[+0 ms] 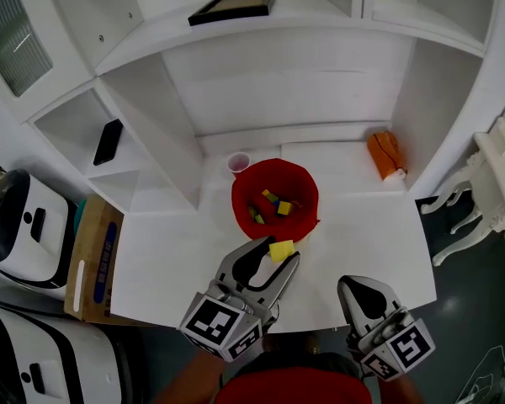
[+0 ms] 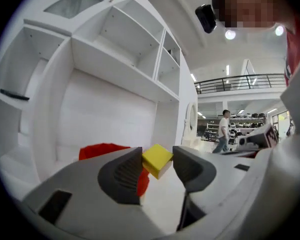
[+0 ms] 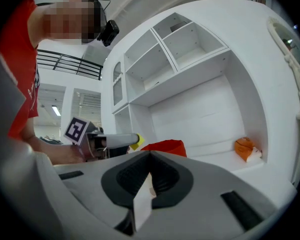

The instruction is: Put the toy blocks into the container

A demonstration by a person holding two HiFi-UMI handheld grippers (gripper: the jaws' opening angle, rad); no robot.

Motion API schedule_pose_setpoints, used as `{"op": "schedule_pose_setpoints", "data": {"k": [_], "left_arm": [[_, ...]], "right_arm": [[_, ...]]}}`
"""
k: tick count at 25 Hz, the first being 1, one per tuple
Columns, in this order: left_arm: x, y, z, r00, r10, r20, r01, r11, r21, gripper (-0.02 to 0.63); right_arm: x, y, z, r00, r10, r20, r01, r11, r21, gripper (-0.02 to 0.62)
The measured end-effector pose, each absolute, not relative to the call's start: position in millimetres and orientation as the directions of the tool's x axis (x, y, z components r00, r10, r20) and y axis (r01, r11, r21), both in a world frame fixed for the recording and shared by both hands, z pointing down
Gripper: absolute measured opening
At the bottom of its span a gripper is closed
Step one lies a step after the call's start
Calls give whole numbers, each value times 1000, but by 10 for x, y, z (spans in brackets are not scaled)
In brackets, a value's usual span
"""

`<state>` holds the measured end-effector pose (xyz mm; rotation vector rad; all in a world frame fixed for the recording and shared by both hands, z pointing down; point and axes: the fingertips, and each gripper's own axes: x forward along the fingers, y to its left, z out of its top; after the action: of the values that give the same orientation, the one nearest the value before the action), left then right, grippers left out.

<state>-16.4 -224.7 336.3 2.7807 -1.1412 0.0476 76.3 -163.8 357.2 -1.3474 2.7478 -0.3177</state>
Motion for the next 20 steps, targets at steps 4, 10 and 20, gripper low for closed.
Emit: {"op": "schedule_pose_setpoints", "data": {"k": [4,10,20], "left_arm": [[-251,-2731,3209,675,-732,93,-738,-672,68,219],[-326,-3212,3292,620,-770,149,-782,-621,47,223],[-253,-2743,3064,688,-725,25,-726,-687,32,205]], "right_arm": [[703,-1618,3531,-628,-778,22,-763,611,-211,-12],[701,-1569,3473,-630,-777,9,-762,616,-201,-12],[618,-1603,3435,-634,-773,-7,-756,622,-204,-12]]}}
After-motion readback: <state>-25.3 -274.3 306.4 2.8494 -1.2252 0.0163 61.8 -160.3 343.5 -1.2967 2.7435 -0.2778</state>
